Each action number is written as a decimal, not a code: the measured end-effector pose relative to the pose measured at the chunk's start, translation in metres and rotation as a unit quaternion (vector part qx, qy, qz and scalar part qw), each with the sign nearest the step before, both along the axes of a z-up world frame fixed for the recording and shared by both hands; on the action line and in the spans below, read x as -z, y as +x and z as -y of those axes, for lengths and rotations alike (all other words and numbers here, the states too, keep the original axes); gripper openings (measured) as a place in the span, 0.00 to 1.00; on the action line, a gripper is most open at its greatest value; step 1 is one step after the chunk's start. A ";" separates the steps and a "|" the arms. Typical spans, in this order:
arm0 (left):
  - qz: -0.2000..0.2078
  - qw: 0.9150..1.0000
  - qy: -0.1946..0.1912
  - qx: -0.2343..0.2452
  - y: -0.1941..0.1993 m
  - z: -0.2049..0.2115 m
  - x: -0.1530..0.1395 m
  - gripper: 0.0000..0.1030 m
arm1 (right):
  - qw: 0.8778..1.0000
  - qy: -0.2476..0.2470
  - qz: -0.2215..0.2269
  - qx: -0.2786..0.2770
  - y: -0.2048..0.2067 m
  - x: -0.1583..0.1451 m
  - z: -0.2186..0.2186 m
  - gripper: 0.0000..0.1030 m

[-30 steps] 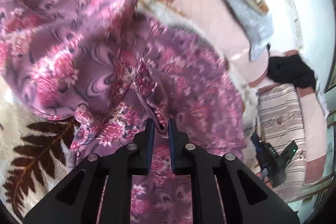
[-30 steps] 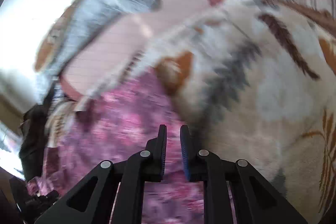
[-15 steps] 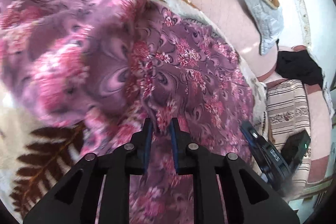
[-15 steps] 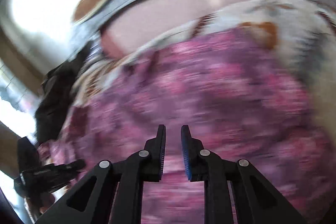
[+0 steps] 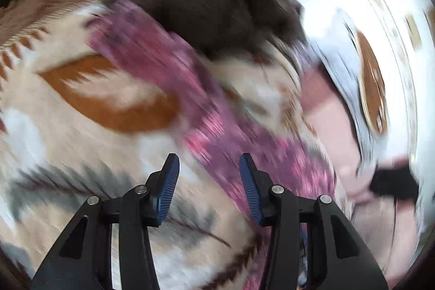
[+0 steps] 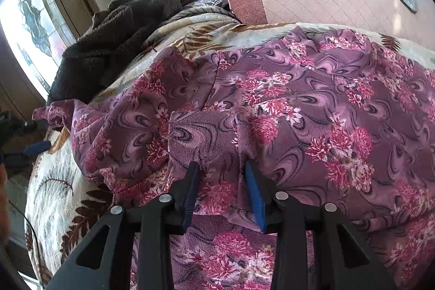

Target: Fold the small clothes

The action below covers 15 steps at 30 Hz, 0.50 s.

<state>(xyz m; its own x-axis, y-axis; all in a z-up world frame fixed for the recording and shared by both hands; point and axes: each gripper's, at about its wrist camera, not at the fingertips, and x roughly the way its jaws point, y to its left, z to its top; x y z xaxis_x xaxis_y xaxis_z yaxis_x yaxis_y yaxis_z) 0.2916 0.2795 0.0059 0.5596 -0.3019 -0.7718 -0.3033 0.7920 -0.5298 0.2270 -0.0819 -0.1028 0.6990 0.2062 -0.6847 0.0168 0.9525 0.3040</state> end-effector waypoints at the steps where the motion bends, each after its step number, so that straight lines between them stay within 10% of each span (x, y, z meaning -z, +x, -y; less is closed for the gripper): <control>1: 0.001 1.000 -0.002 -0.012 0.003 -0.009 0.000 0.43 | 1.000 0.002 0.000 0.000 0.000 0.000 0.001 0.37; 10: -0.024 0.995 -0.027 -0.091 0.046 -0.047 0.026 0.47 | 1.000 -0.001 0.001 0.001 0.002 0.000 -0.002 0.37; 15: -0.008 0.993 -0.056 -0.101 0.050 -0.045 0.027 0.13 | 1.000 0.010 0.003 0.000 0.002 0.001 0.001 0.37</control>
<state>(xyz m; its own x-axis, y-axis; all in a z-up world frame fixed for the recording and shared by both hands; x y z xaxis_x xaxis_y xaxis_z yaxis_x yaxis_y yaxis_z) 0.3418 0.3246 -0.0209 0.6053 -0.2687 -0.7493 -0.4597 0.6504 -0.6047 0.2291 -0.0827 -0.1036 0.7034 0.2201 -0.6758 0.0151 0.9460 0.3238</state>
